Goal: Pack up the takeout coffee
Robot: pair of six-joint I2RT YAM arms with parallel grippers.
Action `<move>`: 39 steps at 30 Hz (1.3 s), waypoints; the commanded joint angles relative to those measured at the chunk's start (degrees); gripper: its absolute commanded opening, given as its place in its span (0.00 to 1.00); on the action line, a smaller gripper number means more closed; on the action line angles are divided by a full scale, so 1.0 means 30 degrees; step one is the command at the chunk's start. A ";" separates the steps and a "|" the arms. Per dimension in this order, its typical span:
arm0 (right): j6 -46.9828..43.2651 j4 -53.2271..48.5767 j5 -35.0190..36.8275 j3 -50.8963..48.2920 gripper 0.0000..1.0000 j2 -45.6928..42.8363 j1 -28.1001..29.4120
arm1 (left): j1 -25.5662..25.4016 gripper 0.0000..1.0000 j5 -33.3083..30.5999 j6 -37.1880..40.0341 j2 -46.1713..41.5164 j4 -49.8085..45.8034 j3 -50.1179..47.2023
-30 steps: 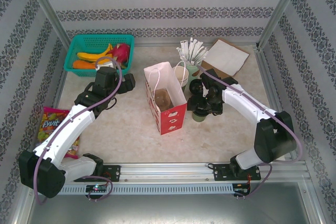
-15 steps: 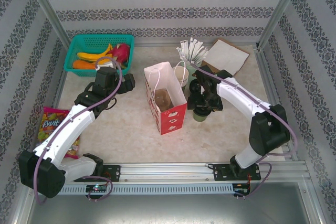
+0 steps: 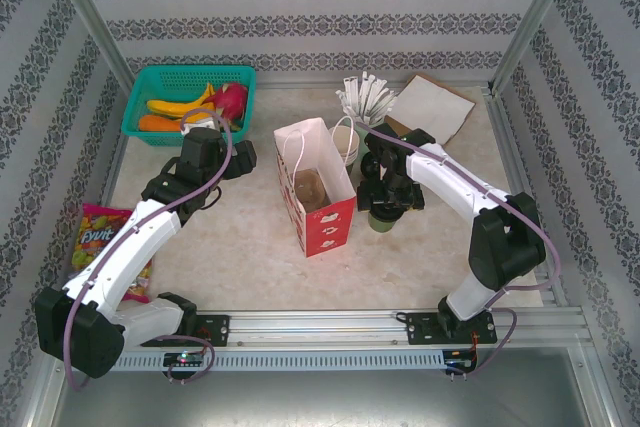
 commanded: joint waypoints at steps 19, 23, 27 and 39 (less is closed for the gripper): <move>-0.0081 -0.0277 0.0999 0.0091 0.88 0.0095 0.0160 | 0.0233 1.00 -0.0213 0.0304 -0.0571 -0.0499 0.0095; -0.0215 -0.0589 0.1140 0.0069 0.82 -0.0657 0.0130 | 0.0300 1.00 0.0735 0.0518 -0.0637 -0.0136 0.0423; -0.0521 -0.0976 0.0770 -0.0156 0.79 -0.1592 -0.0001 | 0.0742 1.00 0.2055 0.1138 -0.0562 0.0108 0.1395; -0.1734 -0.4863 0.0423 0.0500 0.76 -0.5648 0.0127 | 0.1288 0.97 1.1222 0.9581 0.5431 -0.4764 0.9911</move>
